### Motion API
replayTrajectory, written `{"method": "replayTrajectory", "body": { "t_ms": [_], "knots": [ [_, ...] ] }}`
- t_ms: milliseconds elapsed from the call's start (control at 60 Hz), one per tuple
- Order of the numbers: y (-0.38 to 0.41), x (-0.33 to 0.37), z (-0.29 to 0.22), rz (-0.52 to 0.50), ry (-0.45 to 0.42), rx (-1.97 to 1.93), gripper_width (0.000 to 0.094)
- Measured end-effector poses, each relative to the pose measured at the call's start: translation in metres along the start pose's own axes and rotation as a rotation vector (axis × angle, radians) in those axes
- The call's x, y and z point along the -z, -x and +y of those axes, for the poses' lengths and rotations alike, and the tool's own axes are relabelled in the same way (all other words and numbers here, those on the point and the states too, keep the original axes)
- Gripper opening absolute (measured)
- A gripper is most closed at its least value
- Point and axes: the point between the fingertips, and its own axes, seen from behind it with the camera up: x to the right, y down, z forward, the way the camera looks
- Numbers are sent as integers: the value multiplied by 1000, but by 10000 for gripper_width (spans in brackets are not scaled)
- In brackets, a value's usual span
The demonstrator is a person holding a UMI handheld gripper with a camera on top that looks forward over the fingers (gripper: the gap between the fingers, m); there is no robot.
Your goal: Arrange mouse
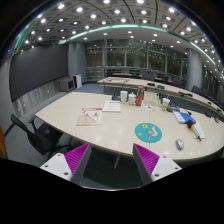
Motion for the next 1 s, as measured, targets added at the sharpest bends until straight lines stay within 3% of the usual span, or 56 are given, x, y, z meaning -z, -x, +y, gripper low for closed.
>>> {"method": "replayTrajectory", "body": {
  "t_ms": [267,517,767,1000],
  "knots": [
    [-80,-34,48,76,77,-60,858],
    [-239,-86,122,249,166,-117,857],
    [-418,-156,155,400,150,-131,857],
    [-489,-238,150,364,107,-129,853]
  ]
}}
